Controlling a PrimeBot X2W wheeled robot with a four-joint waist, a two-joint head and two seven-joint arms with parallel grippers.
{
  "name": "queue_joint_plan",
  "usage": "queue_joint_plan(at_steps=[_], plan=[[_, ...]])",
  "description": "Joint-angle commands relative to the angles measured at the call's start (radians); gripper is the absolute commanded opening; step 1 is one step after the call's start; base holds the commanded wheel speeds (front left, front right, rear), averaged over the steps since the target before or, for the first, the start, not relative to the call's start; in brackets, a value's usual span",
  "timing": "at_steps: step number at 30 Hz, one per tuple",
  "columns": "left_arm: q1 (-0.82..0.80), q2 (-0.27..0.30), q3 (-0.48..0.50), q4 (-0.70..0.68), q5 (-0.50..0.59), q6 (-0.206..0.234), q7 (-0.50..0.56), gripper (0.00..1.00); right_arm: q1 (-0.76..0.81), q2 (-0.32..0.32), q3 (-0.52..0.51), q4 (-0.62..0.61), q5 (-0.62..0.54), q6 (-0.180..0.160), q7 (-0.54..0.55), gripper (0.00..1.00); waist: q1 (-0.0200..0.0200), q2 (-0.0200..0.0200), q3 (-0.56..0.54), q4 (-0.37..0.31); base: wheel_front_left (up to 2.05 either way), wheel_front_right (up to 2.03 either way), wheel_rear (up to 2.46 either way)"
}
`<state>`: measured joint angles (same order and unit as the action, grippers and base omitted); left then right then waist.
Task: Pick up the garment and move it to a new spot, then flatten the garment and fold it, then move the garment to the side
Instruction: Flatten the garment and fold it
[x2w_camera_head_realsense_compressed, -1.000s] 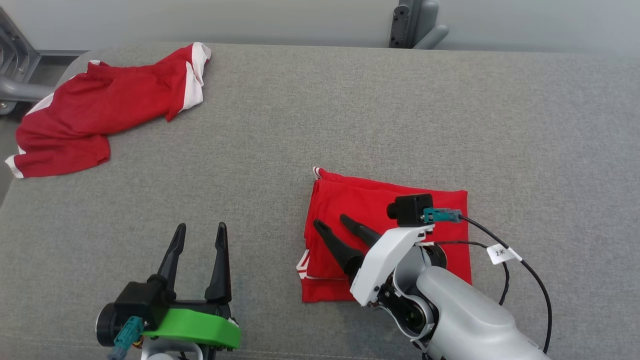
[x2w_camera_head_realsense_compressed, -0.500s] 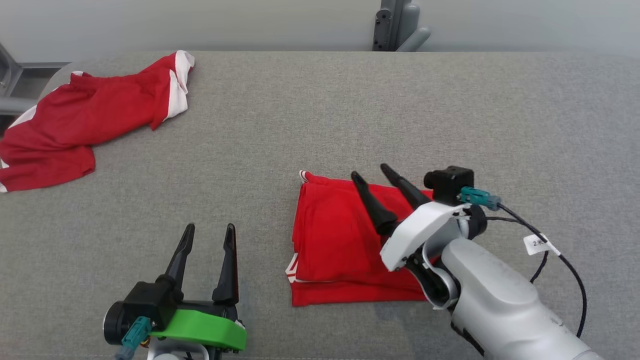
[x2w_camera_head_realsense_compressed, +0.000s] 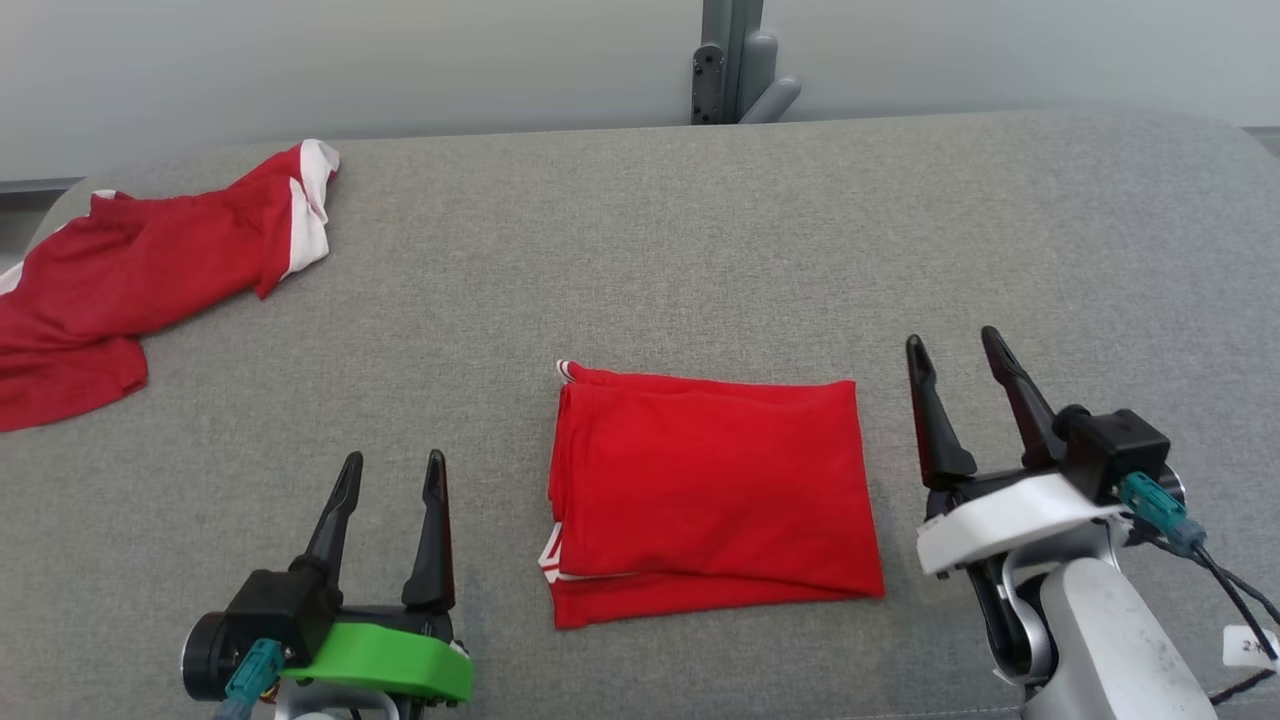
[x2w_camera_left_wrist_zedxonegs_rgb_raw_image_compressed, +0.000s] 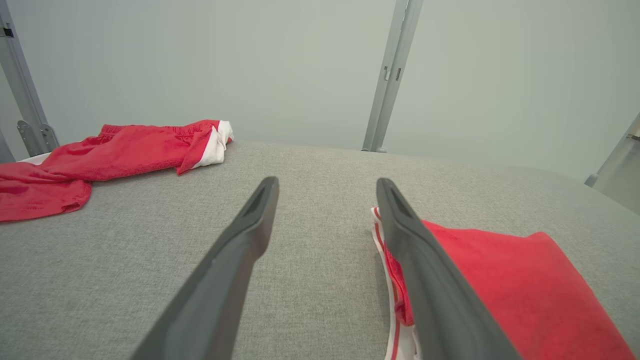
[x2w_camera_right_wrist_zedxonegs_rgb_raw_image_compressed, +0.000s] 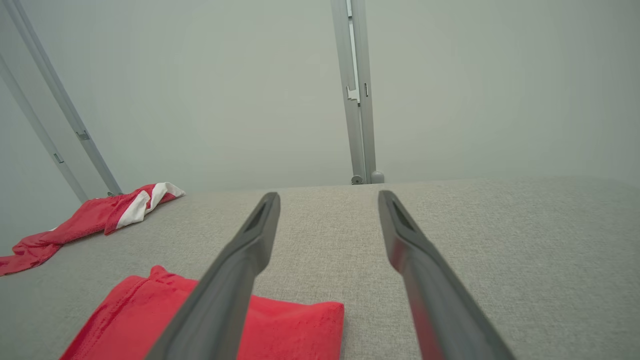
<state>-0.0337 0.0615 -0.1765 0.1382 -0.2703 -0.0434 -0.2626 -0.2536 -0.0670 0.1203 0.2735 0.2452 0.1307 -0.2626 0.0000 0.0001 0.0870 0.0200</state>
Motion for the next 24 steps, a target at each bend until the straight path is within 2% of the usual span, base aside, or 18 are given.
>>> queue_joint_plan(at_steps=[1, 10, 24], plan=[[0.012, 0.004, 0.009, 0.002, 0.006, 0.005, -0.003, 1.00, 0.024, 0.004, -0.014, -0.023, -0.012, 0.000, -0.003, 1.00, 0.0000, -0.0001, -0.008, -0.010, 0.00, 0.00, 0.00], [0.064, 0.000, 0.068, -0.004, 0.016, 0.024, -0.003, 1.00, 0.172, 0.015, -0.077, -0.126, -0.070, 0.000, -0.003, 1.00, 0.0000, -0.0001, -0.034, -0.025, 0.00, 0.00, 0.00], [0.093, -0.005, 0.100, -0.008, 0.035, 0.010, -0.003, 1.00, 0.232, 0.016, -0.073, -0.137, -0.036, 0.000, -0.003, 1.00, 0.0000, -0.0001, -0.053, -0.019, 0.00, 0.00, 0.00]])
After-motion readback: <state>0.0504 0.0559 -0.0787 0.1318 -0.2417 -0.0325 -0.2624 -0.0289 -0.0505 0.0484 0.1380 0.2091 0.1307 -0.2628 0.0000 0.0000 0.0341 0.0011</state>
